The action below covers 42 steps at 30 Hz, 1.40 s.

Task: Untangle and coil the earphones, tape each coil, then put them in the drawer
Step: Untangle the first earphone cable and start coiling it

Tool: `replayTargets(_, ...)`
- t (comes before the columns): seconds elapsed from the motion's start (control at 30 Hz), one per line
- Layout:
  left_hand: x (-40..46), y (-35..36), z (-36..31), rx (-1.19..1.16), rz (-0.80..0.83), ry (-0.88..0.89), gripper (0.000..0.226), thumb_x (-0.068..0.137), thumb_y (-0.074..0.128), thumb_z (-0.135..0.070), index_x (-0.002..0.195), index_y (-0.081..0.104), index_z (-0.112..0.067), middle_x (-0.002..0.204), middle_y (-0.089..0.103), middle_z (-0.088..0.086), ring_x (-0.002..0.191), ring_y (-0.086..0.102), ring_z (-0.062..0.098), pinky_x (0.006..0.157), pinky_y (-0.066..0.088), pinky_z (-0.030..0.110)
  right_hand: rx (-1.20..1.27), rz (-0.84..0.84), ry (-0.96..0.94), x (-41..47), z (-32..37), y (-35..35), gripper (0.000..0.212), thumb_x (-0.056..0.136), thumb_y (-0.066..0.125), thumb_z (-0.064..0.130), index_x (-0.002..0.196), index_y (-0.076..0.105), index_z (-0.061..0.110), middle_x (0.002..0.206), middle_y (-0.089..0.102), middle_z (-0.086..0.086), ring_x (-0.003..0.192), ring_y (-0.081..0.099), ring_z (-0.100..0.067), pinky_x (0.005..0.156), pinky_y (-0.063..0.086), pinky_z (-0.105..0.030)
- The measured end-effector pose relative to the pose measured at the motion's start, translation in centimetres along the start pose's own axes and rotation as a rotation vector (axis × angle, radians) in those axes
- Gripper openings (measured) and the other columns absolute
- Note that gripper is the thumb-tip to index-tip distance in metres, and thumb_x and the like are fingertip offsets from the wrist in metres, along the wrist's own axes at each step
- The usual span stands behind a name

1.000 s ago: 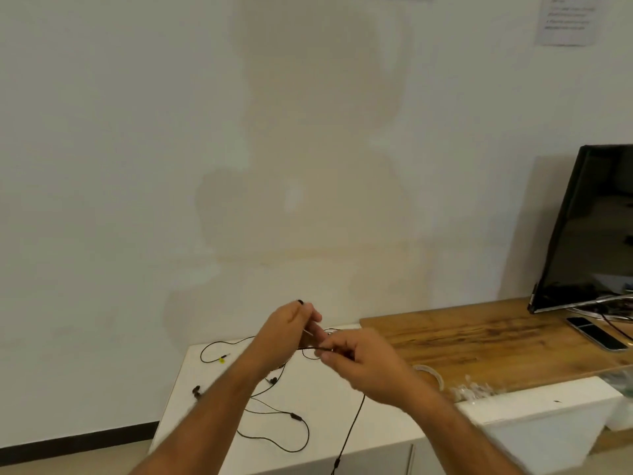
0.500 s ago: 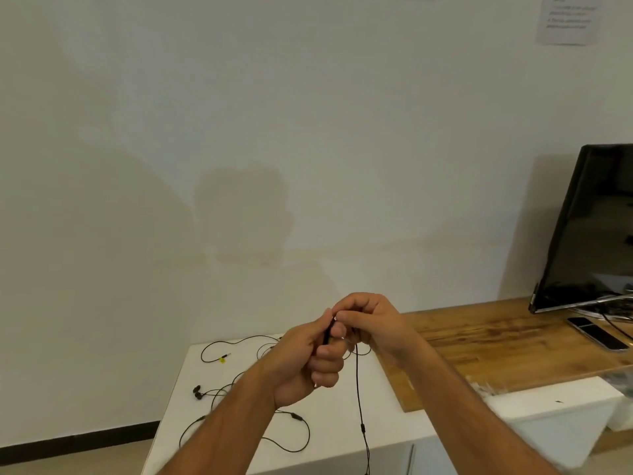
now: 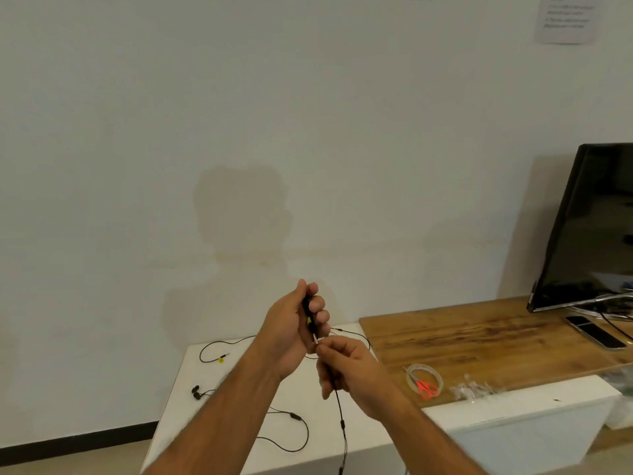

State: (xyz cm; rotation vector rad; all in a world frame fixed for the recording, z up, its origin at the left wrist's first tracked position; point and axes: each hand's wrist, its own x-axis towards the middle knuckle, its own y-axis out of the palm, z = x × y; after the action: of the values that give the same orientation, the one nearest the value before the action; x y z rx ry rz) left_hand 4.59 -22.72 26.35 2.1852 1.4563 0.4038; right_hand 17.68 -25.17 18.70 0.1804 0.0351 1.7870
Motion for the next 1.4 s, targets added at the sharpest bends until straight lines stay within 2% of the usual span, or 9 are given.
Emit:
replayTargets(0.13, 0.5, -0.4, -0.2, 0.072, -0.096, 0.114, 0.032, 0.105, 0.032, -0.032, 0.099, 0.055, -0.011, 0.07, 0.062, 0.002, 0.066, 0.067, 0.02, 0.065, 0.056, 0.034, -0.075, 0.0, 0.028, -0.9, -0.5, 0.7, 0.02, 0.1, 0.051, 0.011, 0.104, 0.069, 0.005, 0.064, 0.057, -0.007, 0.051, 0.054, -0.018, 0.053, 0.05, -0.029)
replayTargets(0.33, 0.9, -1.4, -0.3, 0.379, -0.147, 0.255, 0.034, 0.106, 0.029, -0.028, 0.101, 0.054, -0.007, 0.08, 0.072, 0.008, 0.082, 0.072, 0.029, 0.079, 0.057, 0.039, -0.233, 0.047, 0.038, -2.1, 0.1, 0.9, 0.017, 0.098, 0.054, 0.01, 0.104, 0.07, 0.012, 0.061, 0.059, -0.001, 0.051, 0.059, -0.016, 0.054, 0.05, -0.025)
replayTargets(0.5, 1.2, -3.0, 0.7, 0.872, -0.17, 0.31, 0.031, 0.105, 0.033, -0.023, 0.096, 0.057, -0.007, 0.077, 0.073, 0.008, 0.071, 0.071, 0.022, 0.078, 0.058, 0.041, -0.493, 0.063, -0.012, -2.2, 1.8, 0.5, 0.011, 0.093, 0.062, 0.017, 0.095, 0.07, 0.024, 0.058, 0.059, 0.007, 0.051, 0.059, -0.014, 0.056, 0.05, -0.025)
replayTargets(0.63, 1.0, -3.4, 1.9, 1.21, -0.119, 0.197, 0.033, 0.103, 0.036, -0.033, 0.085, 0.06, -0.018, 0.066, 0.068, -0.001, 0.058, 0.064, 0.012, 0.068, 0.055, 0.037, -0.696, 0.006, -0.161, -1.3, 3.2, -0.1, 0.011, 0.09, 0.063, 0.021, 0.087, 0.073, 0.026, 0.059, 0.06, 0.009, 0.053, 0.052, -0.01, 0.055, 0.05, -0.031)
replayTargets(0.8, -0.3, -2.4, 2.2, 0.938, 0.067, -0.004, 0.045, 0.105, 0.03, -0.039, 0.077, 0.055, -0.013, 0.054, 0.055, -0.001, 0.044, 0.042, 0.011, 0.047, 0.034, 0.025, -0.839, -0.062, -0.272, -0.2, 5.4, -1.9, 0.008, 0.083, 0.066, 0.023, 0.081, 0.073, 0.026, 0.073, 0.071, 0.008, 0.068, 0.064, -0.016, 0.068, 0.056, -0.04)
replayTargets(0.93, -0.9, -1.6, 2.0, 0.612, 0.148, -0.174, 0.047, 0.103, 0.028, -0.049, 0.08, 0.051, -0.014, 0.056, 0.033, -0.002, 0.049, 0.019, 0.012, 0.045, 0.018, 0.021, -0.593, -0.043, -0.246, 0.7, 6.6, -3.1, 0.007, 0.081, 0.072, 0.006, 0.078, 0.071, 0.013, 0.068, 0.071, -0.004, 0.065, 0.065, -0.014, 0.065, 0.052, -0.03)
replayTargets(1.1, -1.1, -0.6, 1.4, 0.449, 0.212, -0.274, 0.04, 0.101, 0.034, -0.047, 0.078, 0.049, -0.019, 0.059, 0.024, -0.004, 0.05, 0.014, 0.01, 0.046, 0.014, 0.021, -0.392, -0.06, -0.211, 1.7, 5.9, -4.2, 0.005, 0.087, 0.067, -0.001, 0.088, 0.072, 0.0, 0.075, 0.07, -0.013, 0.071, 0.064, -0.021, 0.068, 0.055, -0.032)
replayTargets(1.3, -1.1, 0.4, 0.6, 0.15, 0.249, -0.279, 0.037, 0.101, 0.036, -0.041, 0.073, 0.048, -0.02, 0.056, 0.024, -0.007, 0.041, 0.018, 0.005, 0.04, 0.018, 0.018, -0.092, -0.058, -0.136, 1.3, 3.5, -3.2, 0.029, 0.082, 0.075, 0.036, 0.089, 0.073, 0.008, 0.085, 0.064, -0.022, 0.076, 0.058, -0.033, 0.072, 0.052, -0.044)
replayTargets(1.4, -0.8, 0.6, 0.5, 0.048, 0.214, -0.238, 0.034, 0.1, 0.04, -0.039, 0.076, 0.049, -0.017, 0.057, 0.026, -0.005, 0.04, 0.022, 0.006, 0.038, 0.022, 0.019, -0.006, -0.071, -0.088, 0.9, 2.3, -2.2, 0.031, 0.093, 0.064, 0.028, 0.095, 0.069, -0.002, 0.079, 0.061, -0.021, 0.069, 0.056, -0.032, 0.064, 0.053, -0.04)
